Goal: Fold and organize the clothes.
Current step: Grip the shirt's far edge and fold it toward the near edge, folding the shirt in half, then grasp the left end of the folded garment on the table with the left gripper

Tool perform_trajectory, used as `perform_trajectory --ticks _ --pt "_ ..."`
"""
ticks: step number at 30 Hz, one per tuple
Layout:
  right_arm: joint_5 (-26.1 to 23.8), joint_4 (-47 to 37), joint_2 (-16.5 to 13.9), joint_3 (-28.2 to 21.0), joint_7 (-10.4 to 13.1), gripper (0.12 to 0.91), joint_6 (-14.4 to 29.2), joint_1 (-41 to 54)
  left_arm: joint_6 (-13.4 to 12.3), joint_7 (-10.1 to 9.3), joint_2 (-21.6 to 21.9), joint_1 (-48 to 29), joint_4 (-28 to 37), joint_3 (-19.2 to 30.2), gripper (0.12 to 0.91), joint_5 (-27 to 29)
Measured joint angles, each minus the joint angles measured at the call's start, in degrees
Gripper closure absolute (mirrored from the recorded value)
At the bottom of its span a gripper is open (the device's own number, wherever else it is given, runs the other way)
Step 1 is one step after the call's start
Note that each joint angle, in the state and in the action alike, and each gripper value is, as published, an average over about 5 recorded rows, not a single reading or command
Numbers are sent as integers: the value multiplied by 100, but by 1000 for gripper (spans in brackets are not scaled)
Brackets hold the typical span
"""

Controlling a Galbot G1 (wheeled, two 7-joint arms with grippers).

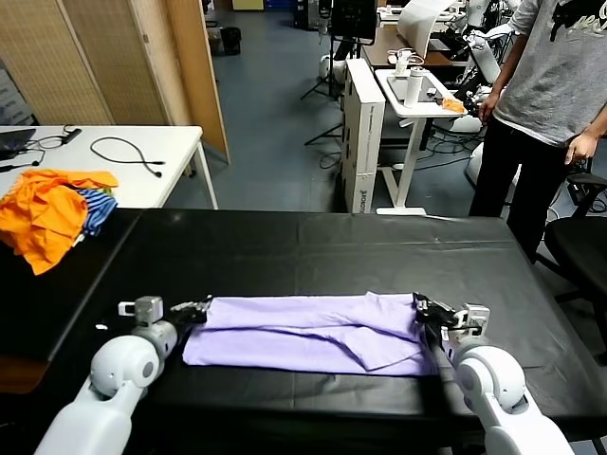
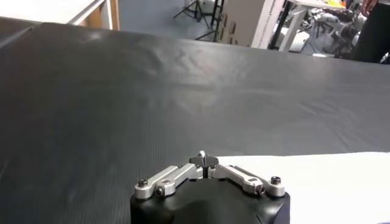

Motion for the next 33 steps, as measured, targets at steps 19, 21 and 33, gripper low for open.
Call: perform_trajectory --ticks 19,21,33 --pt "395 1044 -388 592 -169 119 -106 -510 150 -176 219 828 -903 -822 124 -632" --pt "424 1078 -406 630 -173 119 -105 -533 148 -172 117 992 -1000 -944 124 -633" --pt "508 1228 -373 671 -183 118 -122 -623 14 -118 -555 1506 -1158 -1136 232 -344"
